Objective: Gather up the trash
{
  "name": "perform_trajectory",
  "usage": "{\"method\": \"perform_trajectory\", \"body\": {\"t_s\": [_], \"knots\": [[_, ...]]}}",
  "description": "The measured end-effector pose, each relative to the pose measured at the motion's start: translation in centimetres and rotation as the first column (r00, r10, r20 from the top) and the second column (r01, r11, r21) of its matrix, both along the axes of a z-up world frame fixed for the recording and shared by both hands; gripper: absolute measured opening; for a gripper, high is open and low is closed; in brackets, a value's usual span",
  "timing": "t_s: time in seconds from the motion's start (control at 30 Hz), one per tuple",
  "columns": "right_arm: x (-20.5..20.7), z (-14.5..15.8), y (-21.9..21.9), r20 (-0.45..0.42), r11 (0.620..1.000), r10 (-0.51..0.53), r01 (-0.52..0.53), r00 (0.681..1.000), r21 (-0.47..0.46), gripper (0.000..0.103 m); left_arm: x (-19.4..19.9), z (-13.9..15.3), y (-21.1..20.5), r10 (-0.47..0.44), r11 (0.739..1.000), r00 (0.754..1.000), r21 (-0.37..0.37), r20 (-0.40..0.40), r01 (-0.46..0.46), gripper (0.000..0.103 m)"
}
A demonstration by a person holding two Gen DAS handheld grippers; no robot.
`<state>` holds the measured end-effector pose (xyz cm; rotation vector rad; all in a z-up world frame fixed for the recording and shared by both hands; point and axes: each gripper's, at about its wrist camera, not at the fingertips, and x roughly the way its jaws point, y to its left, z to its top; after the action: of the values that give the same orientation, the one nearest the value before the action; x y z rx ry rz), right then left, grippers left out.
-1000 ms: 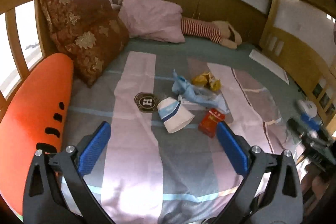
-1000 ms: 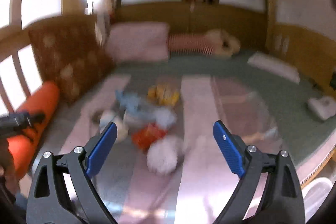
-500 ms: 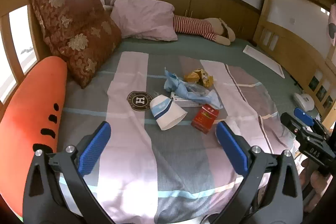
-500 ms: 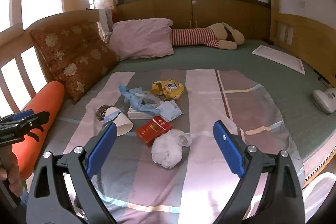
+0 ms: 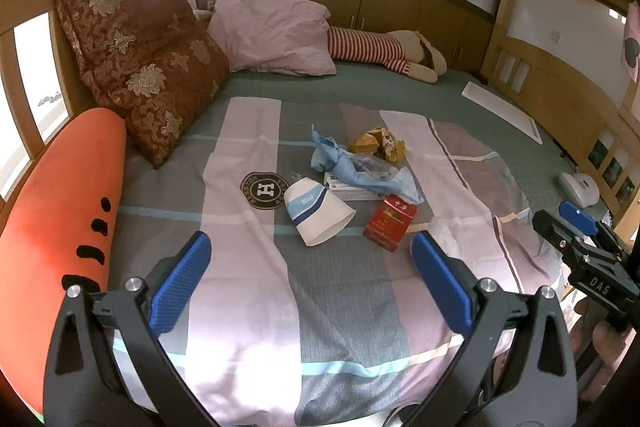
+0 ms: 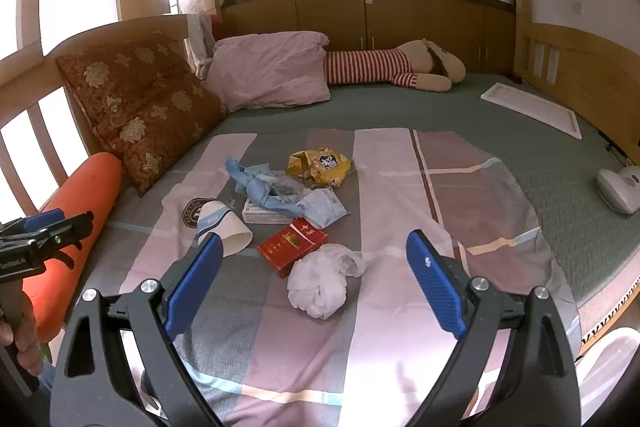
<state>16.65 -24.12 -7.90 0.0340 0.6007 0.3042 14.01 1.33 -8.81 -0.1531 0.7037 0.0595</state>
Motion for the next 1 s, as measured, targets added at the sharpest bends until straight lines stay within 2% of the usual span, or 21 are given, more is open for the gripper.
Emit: {"method": "perform_trajectory", "body": {"t_s": [0.73,1.0], "knots": [[0.0,-0.1,-0.4,0.002,1.000,-0.006,0.006,1.000,0.007,0.091,-0.1,-0.5,-0.5,-0.018,1.000,1.000,0.003,-0.017,0.018,0.100],[0.5,0.1,-2.0,-0.023,0.995,-0.074,0.075,0.997,0.070,0.091,0.9,-1.9,-2.7,-0.076,0.997,0.995,0.006,-0.070,0.077,0.100]]}}
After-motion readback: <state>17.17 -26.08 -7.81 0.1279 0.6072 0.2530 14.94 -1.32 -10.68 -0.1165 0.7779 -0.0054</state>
